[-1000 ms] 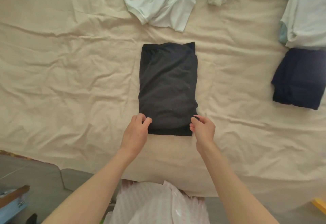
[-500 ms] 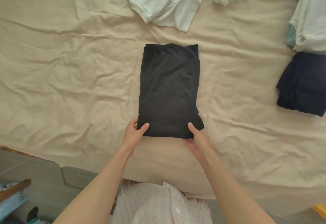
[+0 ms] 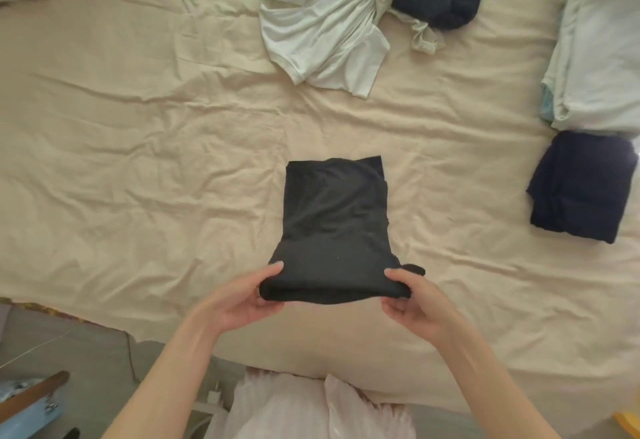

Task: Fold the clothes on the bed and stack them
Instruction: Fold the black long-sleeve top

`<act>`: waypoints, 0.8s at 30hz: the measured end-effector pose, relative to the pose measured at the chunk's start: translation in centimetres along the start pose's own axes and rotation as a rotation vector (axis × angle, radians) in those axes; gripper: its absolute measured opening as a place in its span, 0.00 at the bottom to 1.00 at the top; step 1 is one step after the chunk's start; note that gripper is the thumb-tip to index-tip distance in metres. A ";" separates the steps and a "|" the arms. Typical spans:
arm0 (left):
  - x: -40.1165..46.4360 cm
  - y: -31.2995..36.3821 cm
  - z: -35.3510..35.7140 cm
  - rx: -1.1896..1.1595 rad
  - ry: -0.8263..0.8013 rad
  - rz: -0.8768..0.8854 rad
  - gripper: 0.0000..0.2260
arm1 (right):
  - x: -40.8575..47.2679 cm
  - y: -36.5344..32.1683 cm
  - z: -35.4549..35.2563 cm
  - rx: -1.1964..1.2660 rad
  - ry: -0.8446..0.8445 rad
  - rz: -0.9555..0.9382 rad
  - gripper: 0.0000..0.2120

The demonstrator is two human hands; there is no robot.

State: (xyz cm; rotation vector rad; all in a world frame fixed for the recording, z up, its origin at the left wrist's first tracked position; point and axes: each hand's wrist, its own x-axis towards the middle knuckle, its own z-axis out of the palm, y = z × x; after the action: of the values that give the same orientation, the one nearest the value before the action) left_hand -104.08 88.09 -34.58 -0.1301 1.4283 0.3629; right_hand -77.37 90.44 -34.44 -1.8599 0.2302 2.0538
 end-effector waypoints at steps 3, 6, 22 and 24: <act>0.8 4.9 1.4 -0.118 0.051 0.203 0.15 | 0.6 -5.0 3.0 0.064 -0.032 -0.202 0.10; 3.1 8.2 2.5 0.062 0.217 0.471 0.14 | 2.9 -8.3 4.7 -0.074 0.178 -0.423 0.09; 11.9 8.5 2.8 0.353 0.276 0.393 0.19 | 11.0 -9.0 2.9 -0.354 -0.011 -0.195 0.14; 11.2 8.7 2.8 0.365 0.246 0.383 0.17 | 10.8 -9.4 2.8 -0.389 -0.029 -0.193 0.10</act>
State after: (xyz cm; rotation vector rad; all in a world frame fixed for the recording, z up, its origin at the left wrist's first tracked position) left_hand -103.10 99.01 -44.03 0.4139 1.7422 0.4009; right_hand -77.21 101.77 -43.60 -1.9723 -0.3690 2.0979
